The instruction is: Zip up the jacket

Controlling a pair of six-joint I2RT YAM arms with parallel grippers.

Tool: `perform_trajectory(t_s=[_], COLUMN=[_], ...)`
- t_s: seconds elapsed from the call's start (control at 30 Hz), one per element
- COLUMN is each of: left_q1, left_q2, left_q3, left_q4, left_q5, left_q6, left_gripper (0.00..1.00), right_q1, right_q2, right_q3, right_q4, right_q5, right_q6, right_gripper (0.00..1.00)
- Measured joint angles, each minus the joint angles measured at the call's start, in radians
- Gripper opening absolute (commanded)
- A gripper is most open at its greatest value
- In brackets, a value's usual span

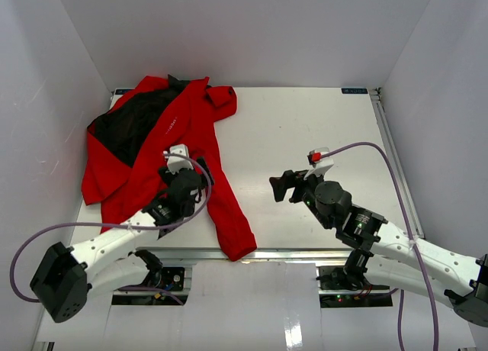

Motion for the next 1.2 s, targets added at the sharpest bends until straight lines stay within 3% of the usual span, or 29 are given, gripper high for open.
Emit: perform_trajectory(t_s=[0.3, 0.43, 0.7, 0.73, 0.83, 0.97, 1.13, 1.2], left_q1=[0.24, 0.341, 0.459, 0.459, 0.435, 0.313, 0.114, 0.052], left_q2=[0.506, 0.75, 1.008, 1.021, 1.041, 1.073, 1.166, 1.227], left_q3=[0.443, 0.634, 0.735, 0.757, 0.786, 0.853, 1.081, 1.204], left_q4=[-0.038, -0.052, -0.057, -0.054, -0.021, -0.007, 0.001, 0.019], left_q5=[0.092, 0.18, 0.401, 0.435, 0.554, 0.656, 0.766, 0.802], left_q6=[-0.023, -0.011, 0.042, 0.042, 0.043, 0.035, -0.036, -0.064], left_gripper=[0.98, 0.88, 0.06, 0.01, 0.0, 0.0, 0.0, 0.07], right_q1=[0.0, 0.0, 0.0, 0.0, 0.0, 0.0, 0.0, 0.0], right_q2=[-0.005, -0.006, -0.075, -0.086, -0.101, -0.103, -0.098, -0.093], right_q3=[0.0, 0.0, 0.0, 0.0, 0.0, -0.001, -0.002, -0.002], right_q4=[-0.002, -0.015, -0.025, -0.024, -0.023, -0.023, -0.023, -0.023], right_q5=[0.023, 0.036, 0.045, 0.045, 0.044, 0.044, 0.045, 0.045], right_q6=[0.001, 0.003, 0.009, 0.01, 0.012, 0.012, 0.013, 0.012], right_gripper=[0.9, 0.9, 0.9, 0.9, 0.9, 0.9, 0.9, 0.9])
